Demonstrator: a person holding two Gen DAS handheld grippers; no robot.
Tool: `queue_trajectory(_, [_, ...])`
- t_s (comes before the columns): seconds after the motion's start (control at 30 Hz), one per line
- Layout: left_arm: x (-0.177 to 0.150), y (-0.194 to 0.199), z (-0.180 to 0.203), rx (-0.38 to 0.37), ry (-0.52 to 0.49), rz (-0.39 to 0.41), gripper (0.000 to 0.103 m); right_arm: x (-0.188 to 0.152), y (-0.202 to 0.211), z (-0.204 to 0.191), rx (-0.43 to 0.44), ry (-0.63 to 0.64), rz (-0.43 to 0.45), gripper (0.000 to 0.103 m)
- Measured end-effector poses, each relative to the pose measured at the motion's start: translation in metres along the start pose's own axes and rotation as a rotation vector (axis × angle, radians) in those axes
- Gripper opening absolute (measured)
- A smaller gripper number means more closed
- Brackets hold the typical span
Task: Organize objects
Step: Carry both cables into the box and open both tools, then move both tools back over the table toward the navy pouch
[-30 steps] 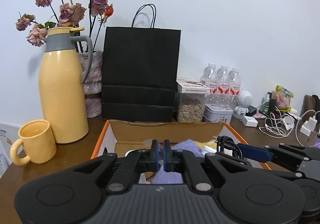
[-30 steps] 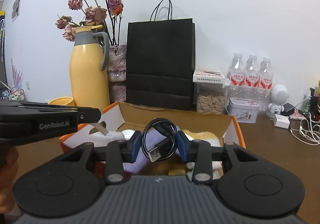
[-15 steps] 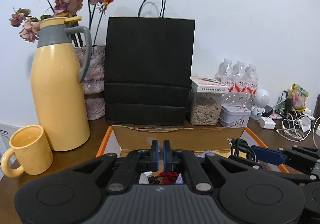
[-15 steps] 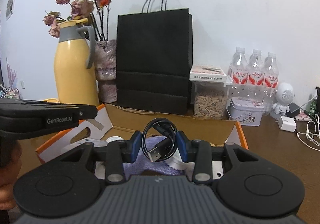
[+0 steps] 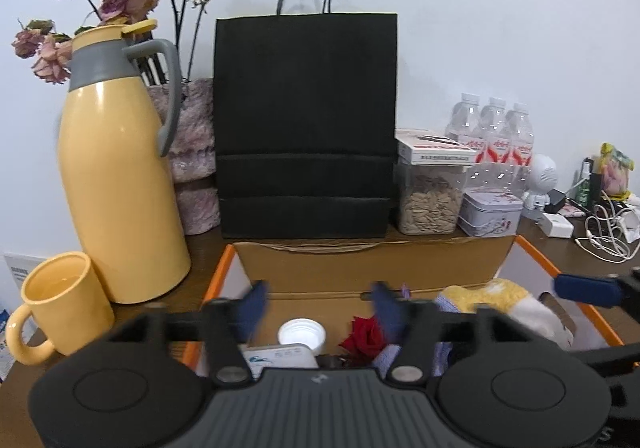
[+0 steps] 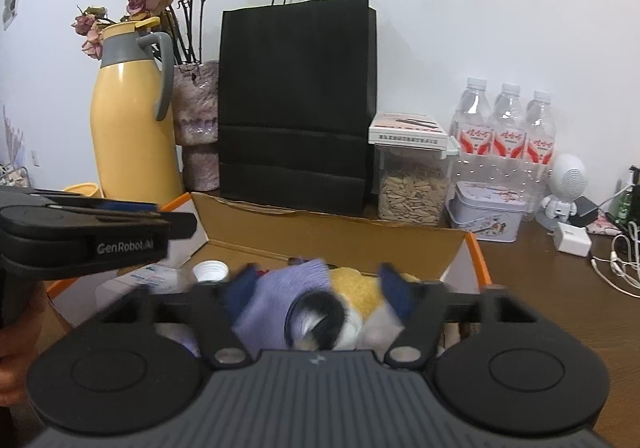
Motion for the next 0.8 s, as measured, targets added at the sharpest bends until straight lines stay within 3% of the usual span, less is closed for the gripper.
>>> queue_trajectory(0.03, [0.0,0.0,-0.001,0.005,-0.001,0.001,0.082,0.0,0.001,0.0,-0.005,0.007,0.003,0.087])
queue_trajectory(0.07, [0.001,0.0,-0.001,0.009,0.0,0.002,0.094,0.0,0.002,0.0,-0.007,0.011,0.002,0.097])
queue_trajectory(0.1, [0.001,0.001,-0.002,0.012,0.001,0.005,0.099,0.0,0.002,0.0,-0.006,0.012,0.002,0.103])
queue_trajectory(0.8, [-0.002,0.017,-0.001,0.001,0.009,0.006,0.1,-0.001,0.014,-0.001,-0.021,0.027,0.025,0.103])
Point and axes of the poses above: each gripper's, at about its wrist camera, not at the fingertips, and y roughly against the way its jaws point, z to its right, x to its top, the point moved 3 cm from there along -y, roughly the way its jaws point, and after that the axes turned 8 degrees about -x, right-handed, at the moved point
